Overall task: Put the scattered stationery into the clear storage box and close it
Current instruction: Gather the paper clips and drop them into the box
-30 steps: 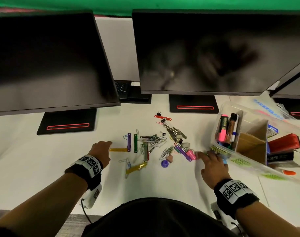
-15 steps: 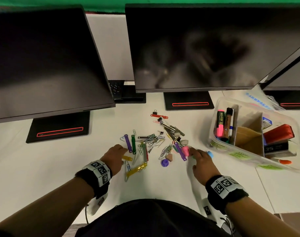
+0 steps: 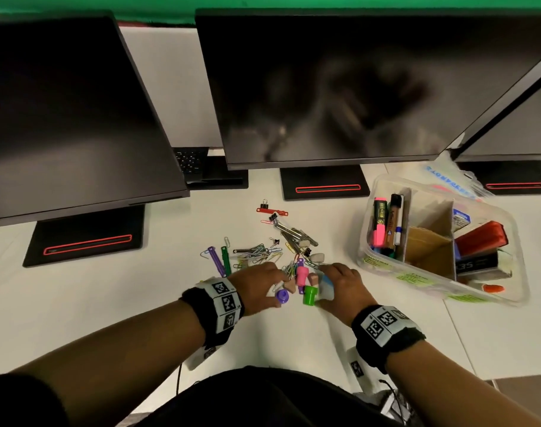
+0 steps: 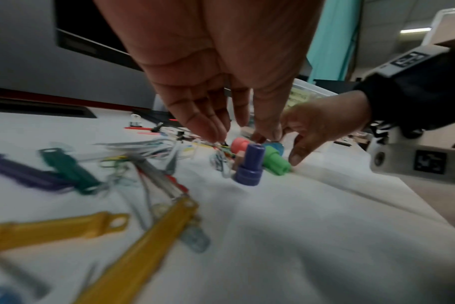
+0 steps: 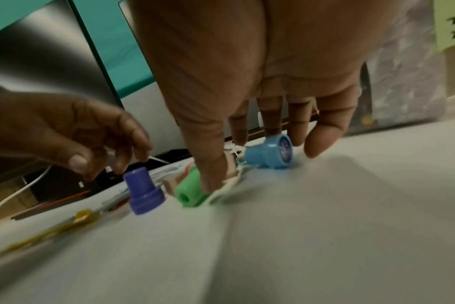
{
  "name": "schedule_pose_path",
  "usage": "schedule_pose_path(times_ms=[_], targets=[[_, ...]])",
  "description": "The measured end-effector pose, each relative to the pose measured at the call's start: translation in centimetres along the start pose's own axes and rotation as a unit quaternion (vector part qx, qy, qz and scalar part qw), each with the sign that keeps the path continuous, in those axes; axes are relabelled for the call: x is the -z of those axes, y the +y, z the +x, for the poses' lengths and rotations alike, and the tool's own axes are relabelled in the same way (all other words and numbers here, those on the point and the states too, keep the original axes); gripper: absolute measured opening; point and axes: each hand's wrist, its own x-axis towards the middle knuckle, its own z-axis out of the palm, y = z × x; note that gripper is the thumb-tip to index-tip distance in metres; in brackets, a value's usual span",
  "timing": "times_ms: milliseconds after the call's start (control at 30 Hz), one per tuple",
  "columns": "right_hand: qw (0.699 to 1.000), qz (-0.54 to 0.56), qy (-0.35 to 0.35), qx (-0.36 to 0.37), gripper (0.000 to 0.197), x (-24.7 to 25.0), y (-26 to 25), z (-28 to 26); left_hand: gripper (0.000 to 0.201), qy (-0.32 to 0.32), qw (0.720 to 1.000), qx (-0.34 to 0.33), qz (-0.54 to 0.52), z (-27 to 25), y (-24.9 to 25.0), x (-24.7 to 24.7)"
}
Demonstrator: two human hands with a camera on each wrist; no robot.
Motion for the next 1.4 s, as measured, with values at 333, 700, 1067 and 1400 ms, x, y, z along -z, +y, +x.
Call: schedule_pose_path(times_ms=[333,700,1067,1400], targets=[[0.994,0.103,0.042,-0.002,0.026,-0.5,0.8,0.8,0.05,-0.033,0.999,0.022,0.032,3.2,2.4,-1.7],[0.981,0.06,-0.083,0.162,0.045,-0.2,1.1,-0.8,0.031,-0.028,0.998,0.019,0.062,3.6,1.9,-2.4],[0.988,0.098,-0.008,0.12,0.042,3.1,1.8,-2.8,0.031,0.041,0.998,-0.005,-0.041,4.2,3.2,1.3],[0.954,0.175,0.242,-0.038,0.037,12.9,8.6,-5.4,0.028,0.187,0.972,-0.067,-0.129,7.0,11.7,6.2]])
